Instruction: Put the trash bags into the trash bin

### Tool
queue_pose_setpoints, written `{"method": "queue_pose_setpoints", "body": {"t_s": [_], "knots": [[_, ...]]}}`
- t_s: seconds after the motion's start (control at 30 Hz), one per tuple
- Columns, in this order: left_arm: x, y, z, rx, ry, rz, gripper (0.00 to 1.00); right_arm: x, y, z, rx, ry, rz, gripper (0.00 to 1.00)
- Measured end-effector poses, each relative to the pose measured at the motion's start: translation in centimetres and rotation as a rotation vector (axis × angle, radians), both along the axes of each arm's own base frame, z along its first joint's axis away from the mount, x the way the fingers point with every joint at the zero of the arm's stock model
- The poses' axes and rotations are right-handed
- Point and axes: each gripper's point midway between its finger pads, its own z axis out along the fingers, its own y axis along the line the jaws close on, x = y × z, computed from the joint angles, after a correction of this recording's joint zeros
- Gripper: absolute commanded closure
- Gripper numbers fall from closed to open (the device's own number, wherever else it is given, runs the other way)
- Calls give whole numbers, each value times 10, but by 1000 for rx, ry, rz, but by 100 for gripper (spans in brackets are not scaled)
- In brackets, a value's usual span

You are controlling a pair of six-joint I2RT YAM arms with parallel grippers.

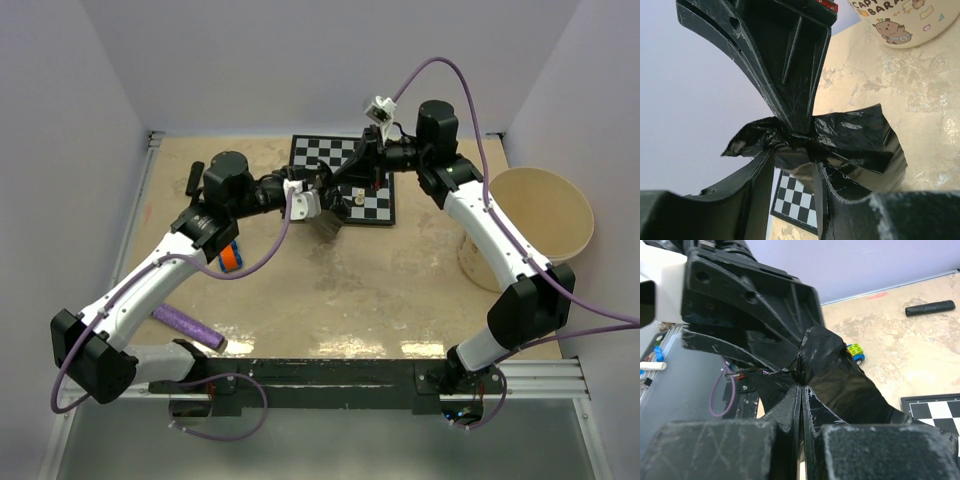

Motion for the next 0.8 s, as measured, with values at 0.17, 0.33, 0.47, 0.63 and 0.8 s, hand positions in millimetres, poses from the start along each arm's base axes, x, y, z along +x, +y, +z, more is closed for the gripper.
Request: {"method": "queue_pose_setpoints", "body": {"t_s": [0.17,0.33,0.47,0.63,0.8], "knots": [[10,-8,0,-10,-13,-9,74,-3,2,0,1,3,14,100],[13,-12,6,-24,-27,-15,100,-3,2,0,1,3,15,100],[12,-12,12,-30,-41,-20,100,-3,2,0,0,12,14,100],[7,-7,6,-8,-10,-17,100,3,-1,0,5,26,-1,100],[0,0,13,-4,-26,-12,55,9,-4,-2,6,35,-12,100]]}}
